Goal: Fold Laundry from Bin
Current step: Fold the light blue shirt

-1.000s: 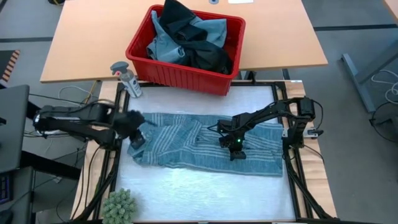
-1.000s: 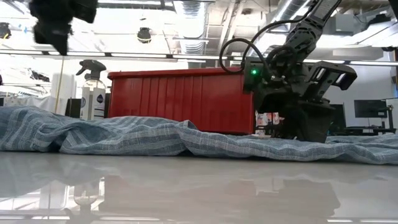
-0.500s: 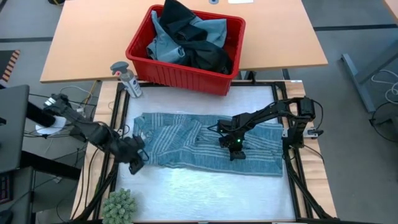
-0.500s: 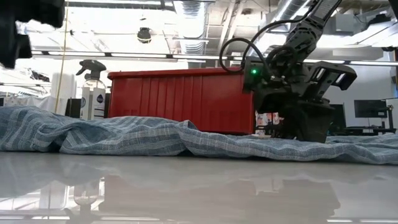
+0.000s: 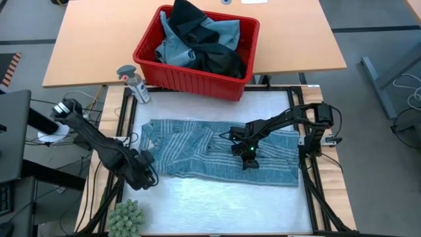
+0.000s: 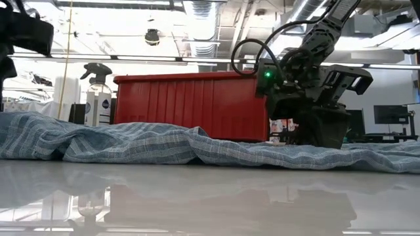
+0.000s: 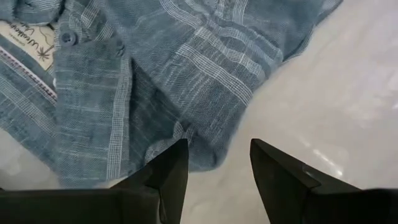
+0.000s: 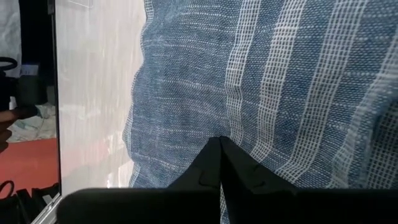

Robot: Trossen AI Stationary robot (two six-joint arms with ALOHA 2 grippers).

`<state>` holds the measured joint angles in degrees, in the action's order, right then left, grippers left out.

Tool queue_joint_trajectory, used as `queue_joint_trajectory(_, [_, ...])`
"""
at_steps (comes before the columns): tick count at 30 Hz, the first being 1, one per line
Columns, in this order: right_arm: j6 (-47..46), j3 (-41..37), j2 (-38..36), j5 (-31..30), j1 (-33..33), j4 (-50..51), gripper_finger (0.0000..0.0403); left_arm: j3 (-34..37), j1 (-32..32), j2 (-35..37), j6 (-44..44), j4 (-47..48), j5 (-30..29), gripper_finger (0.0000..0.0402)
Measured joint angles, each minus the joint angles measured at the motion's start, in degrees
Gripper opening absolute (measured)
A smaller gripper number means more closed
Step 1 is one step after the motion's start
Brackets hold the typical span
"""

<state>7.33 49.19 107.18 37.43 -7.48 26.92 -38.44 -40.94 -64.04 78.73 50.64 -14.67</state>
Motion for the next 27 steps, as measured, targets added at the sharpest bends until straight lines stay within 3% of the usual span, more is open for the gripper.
queue_joint_trajectory(7, [-0.3,0.0,0.0,0.1,0.3,-0.2,0.0023,0.1,-0.2,-2.7,2.1,-1.2,-0.2,0.0145])
queue_joint_trajectory(15, [-0.5,0.0,0.0,0.1,0.3,-0.5,0.0030,0.1,-0.2,-2.7,4.5,0.3,6.0,0.0013])
queue_joint_trajectory(22, [-0.7,0.0,0.0,0.1,0.3,-0.5,0.0024,0.0,-0.2,-2.3,3.9,4.1,9.3,0.0001])
queue_joint_trajectory(27, [-0.8,0.0,0.0,0.1,0.7,-0.5,0.0031,0.0,-0.5,-1.7,6.0,1.8,3.1,0.0002])
